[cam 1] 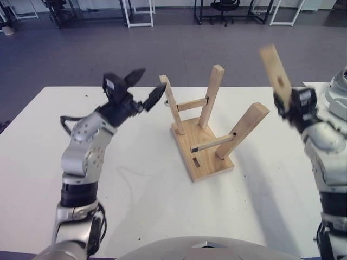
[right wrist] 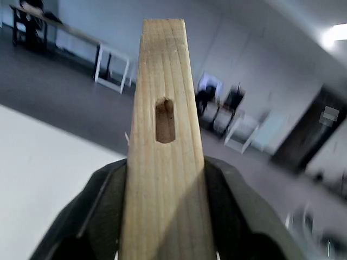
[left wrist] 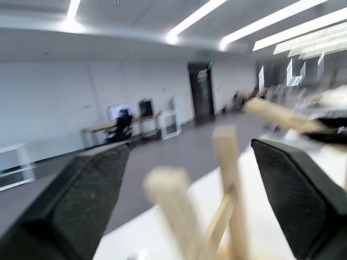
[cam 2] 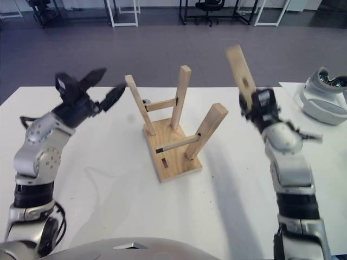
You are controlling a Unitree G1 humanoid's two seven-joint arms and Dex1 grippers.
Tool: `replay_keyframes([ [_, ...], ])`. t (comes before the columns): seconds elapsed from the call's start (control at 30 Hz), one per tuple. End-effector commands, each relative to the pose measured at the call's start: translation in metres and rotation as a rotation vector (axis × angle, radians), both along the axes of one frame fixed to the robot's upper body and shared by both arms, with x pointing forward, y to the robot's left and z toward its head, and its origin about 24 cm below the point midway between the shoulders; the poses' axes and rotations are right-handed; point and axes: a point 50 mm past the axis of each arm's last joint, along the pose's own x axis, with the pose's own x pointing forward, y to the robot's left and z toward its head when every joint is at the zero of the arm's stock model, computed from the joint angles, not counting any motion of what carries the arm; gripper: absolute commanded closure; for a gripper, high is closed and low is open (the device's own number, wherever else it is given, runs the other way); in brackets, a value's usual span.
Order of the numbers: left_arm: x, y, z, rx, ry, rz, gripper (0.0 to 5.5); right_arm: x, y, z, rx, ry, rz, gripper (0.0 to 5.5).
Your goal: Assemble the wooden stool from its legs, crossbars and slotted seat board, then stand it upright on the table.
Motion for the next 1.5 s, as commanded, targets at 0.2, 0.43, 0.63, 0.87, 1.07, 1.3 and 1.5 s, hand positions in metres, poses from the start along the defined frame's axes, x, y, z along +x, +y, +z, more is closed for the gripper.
replay_keyframes([
  [0.2,0.003,-0.037,0.091,-0.395,-0.048,-0.359,2.14,-0.021,0.128,0.077,-0.212,-0.411,0.698,3.43],
  [0.43,0.003,-0.025,0.093,-0.471,-0.029,-0.339,3.41,-0.017,0.122,0.075,-0.140,-0.387,0.653,3.43],
  [0.63,0.002,-0.023,0.093,-0.483,-0.027,-0.345,4.41,-0.022,0.126,0.079,-0.117,-0.404,0.684,3.43],
  [0.87,-0.004,0.007,0.087,-0.381,-0.050,-0.270,4.47,-0.017,0.111,0.073,-0.111,-0.316,0.640,1.82],
  [1.07,-0.029,0.048,0.024,-0.186,0.150,-0.160,4.47,0.008,0.003,0.025,0.002,0.069,0.313,1.45],
  [1.3,-0.058,0.038,-0.069,-0.223,0.484,0.128,4.48,-0.027,-0.012,-0.154,0.011,0.621,0.112,1.45],
  [1.5,-0.068,0.050,-0.082,-0.468,0.641,0.335,4.48,-0.066,0.022,-0.184,-0.061,0.713,0.290,1.45],
])
